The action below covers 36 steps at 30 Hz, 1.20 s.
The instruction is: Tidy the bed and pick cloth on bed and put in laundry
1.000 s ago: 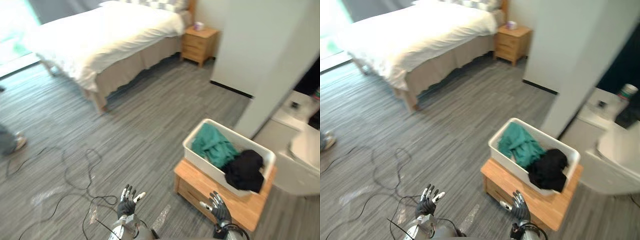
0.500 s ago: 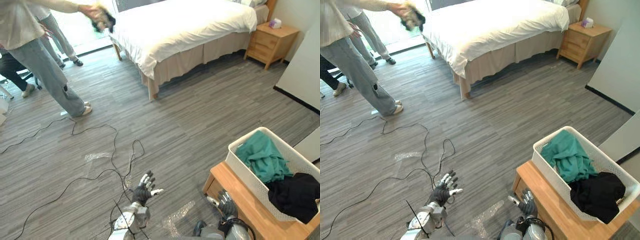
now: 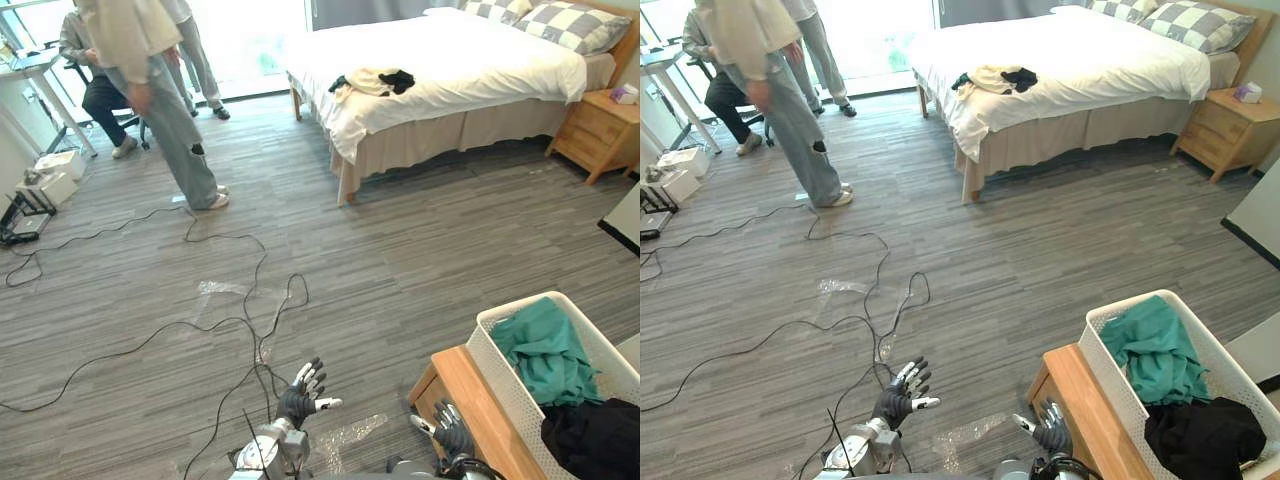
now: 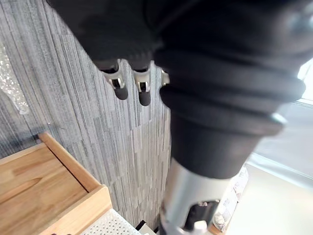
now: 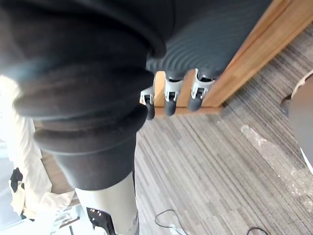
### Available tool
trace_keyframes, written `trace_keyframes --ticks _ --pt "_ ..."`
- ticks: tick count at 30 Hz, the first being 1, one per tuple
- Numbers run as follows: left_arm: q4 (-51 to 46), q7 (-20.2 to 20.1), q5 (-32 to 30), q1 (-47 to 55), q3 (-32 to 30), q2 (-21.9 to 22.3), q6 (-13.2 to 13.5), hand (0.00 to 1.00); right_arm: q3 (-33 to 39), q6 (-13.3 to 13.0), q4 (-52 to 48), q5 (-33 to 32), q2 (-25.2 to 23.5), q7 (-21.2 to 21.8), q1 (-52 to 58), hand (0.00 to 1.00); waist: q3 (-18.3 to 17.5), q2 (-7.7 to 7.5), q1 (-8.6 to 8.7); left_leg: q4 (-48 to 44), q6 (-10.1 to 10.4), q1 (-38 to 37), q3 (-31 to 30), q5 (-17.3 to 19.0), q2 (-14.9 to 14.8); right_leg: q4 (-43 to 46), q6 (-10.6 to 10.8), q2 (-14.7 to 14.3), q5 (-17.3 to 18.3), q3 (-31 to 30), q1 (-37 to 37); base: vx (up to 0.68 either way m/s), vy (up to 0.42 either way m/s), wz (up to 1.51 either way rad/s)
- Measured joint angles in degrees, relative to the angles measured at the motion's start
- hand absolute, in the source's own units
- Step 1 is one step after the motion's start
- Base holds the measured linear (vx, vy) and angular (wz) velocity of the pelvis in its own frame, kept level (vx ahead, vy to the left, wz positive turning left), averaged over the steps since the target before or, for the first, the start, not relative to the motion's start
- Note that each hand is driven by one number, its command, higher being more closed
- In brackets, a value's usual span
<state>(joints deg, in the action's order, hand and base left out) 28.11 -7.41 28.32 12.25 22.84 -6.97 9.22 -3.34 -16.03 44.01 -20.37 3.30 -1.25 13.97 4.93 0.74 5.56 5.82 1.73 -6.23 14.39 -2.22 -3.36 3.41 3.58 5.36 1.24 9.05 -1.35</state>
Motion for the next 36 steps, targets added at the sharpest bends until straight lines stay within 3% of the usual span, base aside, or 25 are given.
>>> trace_keyframes --ticks 7,12,13,15,16,18,19,21,23,24,25,29,31,33,34,35,36 --pt "3.6 0.3 0.1 0.2 -1.1 -0.7 -0.2 0.0 -0.6 -0.3 0.0 0.3 -0.5 1.6 -0.6 0.0 -0.5 -0.9 -0.15 -0.4 0.4 -1.1 2.7 0.3 -0.2 -2.3 -0.9 -1.0 -1.6 -2.4 -0.6 0.06 -0.002 -0.19" --pt "4.3 5.7 0.3 1.6 -4.3 -1.1 -0.6 0.0 -2.8 -1.4 -1.6 4.1 -0.3 4.3 -0.3 0.0 -0.3 -1.36 -0.31 -1.1 1.2 -2.5 5.1 1.5 -1.3 -6.0 -1.2 -2.3 -3.6 -4.2 -2.7 -0.03 -0.029 -0.29" --pt "4.3 7.2 0.6 1.6 -5.8 -1.1 -1.2 0.0 -3.9 -1.4 -2.7 4.6 0.0 4.9 0.3 0.0 0.1 -1.94 -0.55 -6.0 1.9 -0.7 5.6 4.5 -2.5 -5.6 -1.7 -2.4 -2.6 -4.4 -2.6 -0.03 -0.029 -0.12" --pt "4.3 9.1 1.0 1.9 -7.8 -0.2 -1.2 0.0 -5.9 -1.4 -5.7 4.7 1.5 5.3 1.7 0.0 1.0 -0.91 -1.65 -16.2 2.9 3.3 5.4 9.4 -5.8 -5.4 -2.0 -3.4 -2.1 -4.5 -2.6 -0.04 -0.062 -0.18" --pt "4.6 10.5 1.3 2.3 -9.0 0.1 -1.2 0.0 -6.3 -1.4 -6.9 4.7 2.6 5.3 2.4 0.0 1.3 -0.49 -2.01 -21.4 4.5 4.8 4.8 11.1 -7.4 -5.5 -2.3 -4.2 -2.0 -4.6 -3.5 -0.02 -0.068 -0.07" --pt "5.6 11.8 1.3 2.4 -10.1 0.2 -1.2 0.0 -5.9 -1.5 -7.2 4.6 3.3 5.2 2.4 0.0 2.2 -0.69 -2.17 -29.0 5.4 7.7 2.7 10.4 -8.1 -4.9 -2.8 -4.2 -1.4 -4.2 -4.2 0.0 -0.044 0.09" --pt "5.6 12.2 1.3 2.7 -10.2 0.7 -1.1 0.0 -5.6 -1.6 -7.2 4.6 4.0 5.2 2.3 0.0 2.9 -0.47 -3.08 -30.7 6.2 7.9 1.5 9.6 -7.9 -4.0 -2.8 -3.9 -0.8 -4.5 -4.5 0.0 -0.042 0.01" --pt "5.6 12.7 1.3 3.6 -11.3 2.3 -1.1 0.0 -5.3 -1.6 -7.4 4.7 4.7 5.3 2.2 0.0 3.3 -0.53 -3.32 -27.5 6.8 6.6 0.9 9.0 -6.6 -3.1 -2.7 -3.3 -0.3 -4.5 -4.3 0.02 -0.022 0.01" --pt "5.3 12.9 1.1 4.2 -11.3 3.5 -1.0 0.0 -4.2 -1.6 -8.5 4.7 5.1 5.5 2.2 0.0 3.9 1.7 -3.16 -18.5 6.7 2.5 1.6 9.0 -5.4 -3.3 -2.6 -3.4 -0.4 -4.3 -4.1 0.04 0.011 0.11" --pt "5.3 13.2 1.0 4.2 -11.3 3.7 -1.0 0.0 -4.2 -1.5 -9.1 4.9 5.2 5.9 2.3 0.0 4.1 2.68 -3.09 -13.6 4.7 1.0 1.9 7.8 -4.5 -4.0 -2.3 -3.3 -0.9 -4.0 -4.3 0.05 0.034 0.17" --pt "5.2 13.7 1.0 4.2 -11.4 3.6 -1.0 0.0 -4.2 -1.4 -9.4 5.2 4.8 6.4 2.4 0.0 4.1 2.65 -3.37 -11.3 2.9 0.7 2.3 6.6 -4.0 -5.7 -2.3 -3.2 -2.1 -3.7 -4.7 0.03 0.035 0.14" --pt "5.2 13.8 0.7 4.5 -11.4 3.4 -1.1 0.0 -5.0 -1.3 -10.2 6.0 2.5 6.6 3.0 0.0 4.4 1.86 -4.66 -11.2 2.0 0.5 2.9 6.8 -3.8 -9.0 -2.0 -2.9 -3.5 -3.9 -6.3 0.01 0.008 0.0" --pt "5.1 13.7 0.2 4.5 -12.2 3.4 -1.1 0.0 -6.0 -1.2 -10.8 7.0 2.8 6.6 3.0 0.0 4.3 1.52 -5.24 -13.2 1.1 1.1 3.9 8.9 -3.8 -8.0 -1.5 -2.8 -2.9 -4.7 -5.8 0.03 0.052 -0.22" --pt "4.8 13.7 0.1 4.7 -12.7 3.4 -1.1 0.0 -6.1 -0.7 -10.8 7.0 2.9 6.7 2.0 0.0 3.5 0.87 -5.82 -14.1 -0.6 1.7 5.1 10.7 -3.4 -0.8 -0.5 -2.1 1.2 -6.1 -1.2 0.03 0.079 -0.3" --pt "4.3 13.6 0.1 5.1 -13.1 3.4 -1.1 0.0 -5.5 0.0 -10.8 7.0 3.3 6.6 1.8 0.0 2.6 1.32 -6.06 -13.6 -0.9 1.6 5.4 11.6 -3.3 9.0 1.5 -1.2 4.8 -5.5 2.9 0.07 0.055 -0.14" --pt "4.1 13.3 0.2 4.8 -13.3 3.2 -1.2 0.0 -5.7 0.6 -10.8 6.9 3.3 6.7 1.1 0.0 3.3 -0.12 -5.75 -13.9 -1.3 1.1 5.4 12.6 -1.5 32.1 4.0 1.5 9.4 -5.7 11.1 0.1 0.033 0.06" --pt "4.2 13.2 0.2 4.6 -13.4 2.7 -1.2 0.0 -5.8 0.8 -10.8 6.9 3.0 6.8 1.3 0.0 3.5 -1.96 -5.15 -13.8 -1.7 0.3 4.4 12.7 -0.5 39.3 4.2 3.0 8.1 -5.7 13.6 0.14 0.051 0.58"
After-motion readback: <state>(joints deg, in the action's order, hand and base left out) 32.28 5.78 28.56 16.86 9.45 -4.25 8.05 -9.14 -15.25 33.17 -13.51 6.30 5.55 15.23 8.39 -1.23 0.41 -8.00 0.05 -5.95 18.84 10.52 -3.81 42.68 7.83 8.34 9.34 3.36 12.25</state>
